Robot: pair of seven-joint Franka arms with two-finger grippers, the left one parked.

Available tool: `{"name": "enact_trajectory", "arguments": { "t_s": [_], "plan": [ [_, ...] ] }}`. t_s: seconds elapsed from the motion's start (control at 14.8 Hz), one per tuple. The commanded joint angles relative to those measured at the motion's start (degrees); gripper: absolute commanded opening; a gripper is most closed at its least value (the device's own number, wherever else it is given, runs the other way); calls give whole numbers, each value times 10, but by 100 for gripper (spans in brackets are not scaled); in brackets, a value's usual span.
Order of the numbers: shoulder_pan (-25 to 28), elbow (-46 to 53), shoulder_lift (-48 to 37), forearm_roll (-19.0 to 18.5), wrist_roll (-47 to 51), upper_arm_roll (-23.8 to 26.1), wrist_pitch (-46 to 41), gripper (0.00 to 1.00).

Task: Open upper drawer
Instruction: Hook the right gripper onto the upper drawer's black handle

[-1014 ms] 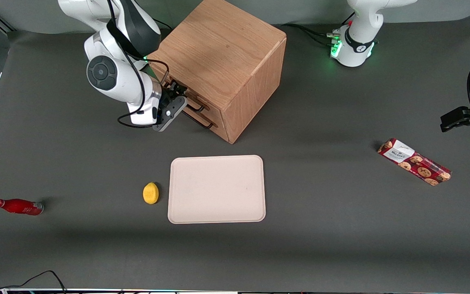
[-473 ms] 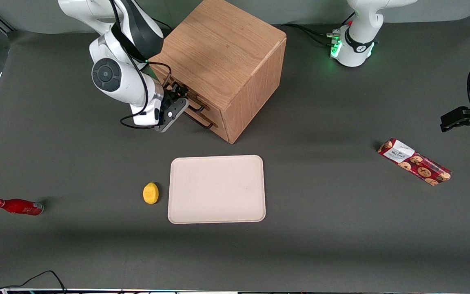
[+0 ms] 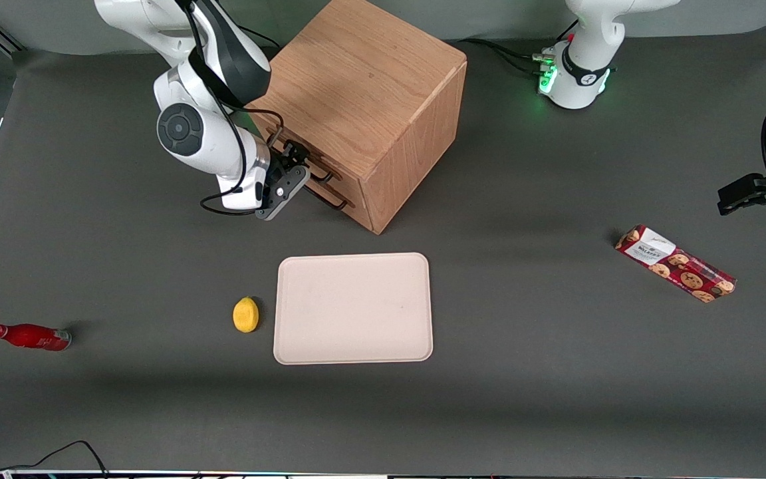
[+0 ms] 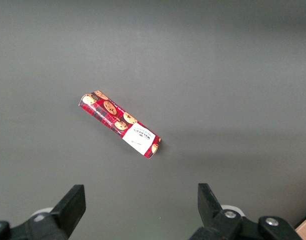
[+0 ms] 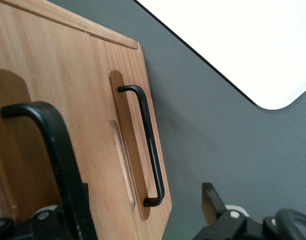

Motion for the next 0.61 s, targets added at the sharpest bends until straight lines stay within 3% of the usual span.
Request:
{"name": "enact_trajectory", "arguments": {
  "t_s": [0.0,0.54],
  "plan": [
    [1,-4,1,-7,-11,2,15,100],
    [-4,0,8,-31,-11,-7,31,100]
  ]
}}
